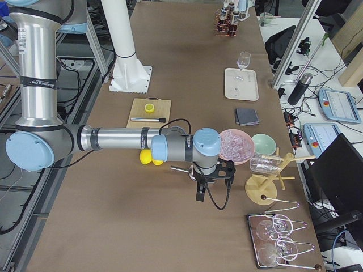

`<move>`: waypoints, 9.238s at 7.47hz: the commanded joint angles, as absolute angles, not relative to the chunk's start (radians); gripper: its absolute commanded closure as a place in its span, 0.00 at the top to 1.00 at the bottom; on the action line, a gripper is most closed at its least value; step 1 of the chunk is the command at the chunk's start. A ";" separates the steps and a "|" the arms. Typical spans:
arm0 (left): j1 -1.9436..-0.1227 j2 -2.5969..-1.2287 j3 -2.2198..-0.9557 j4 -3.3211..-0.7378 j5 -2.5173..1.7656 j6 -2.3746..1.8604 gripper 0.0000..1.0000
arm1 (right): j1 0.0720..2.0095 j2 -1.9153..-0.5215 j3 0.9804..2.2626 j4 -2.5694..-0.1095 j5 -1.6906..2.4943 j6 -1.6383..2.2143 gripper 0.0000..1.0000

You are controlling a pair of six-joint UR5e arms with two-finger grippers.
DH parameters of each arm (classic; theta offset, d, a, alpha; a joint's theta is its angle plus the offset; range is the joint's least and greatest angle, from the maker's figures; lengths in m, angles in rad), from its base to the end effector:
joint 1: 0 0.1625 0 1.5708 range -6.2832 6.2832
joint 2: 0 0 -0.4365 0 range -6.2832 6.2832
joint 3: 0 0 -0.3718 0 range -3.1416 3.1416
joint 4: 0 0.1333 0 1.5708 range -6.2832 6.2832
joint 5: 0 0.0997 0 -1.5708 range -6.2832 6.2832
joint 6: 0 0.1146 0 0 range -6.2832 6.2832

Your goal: Take tea from basket to plate

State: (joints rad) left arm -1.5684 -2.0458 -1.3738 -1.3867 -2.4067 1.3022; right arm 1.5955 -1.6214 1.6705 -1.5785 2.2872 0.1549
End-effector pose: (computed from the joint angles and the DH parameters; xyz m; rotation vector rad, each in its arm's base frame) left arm -0.0467 -0.6637 0.5158 0.6192 0.6577 1.2613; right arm 0.0692 -0.4509 0.6624 -0.0071 -0.7181 0.1570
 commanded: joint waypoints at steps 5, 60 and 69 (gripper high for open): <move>-1.569 -2.042 -1.376 -1.399 -2.408 1.304 0.51 | 1.594 -1.620 1.671 -1.578 2.287 0.155 1.00; -0.611 -2.414 -2.068 -1.200 -2.097 0.209 0.00 | 0.408 -1.181 1.973 -0.971 1.482 0.607 0.22; -0.611 -2.414 -2.069 -1.200 -2.097 0.209 0.00 | 0.489 -1.155 2.109 -1.118 1.581 0.618 0.00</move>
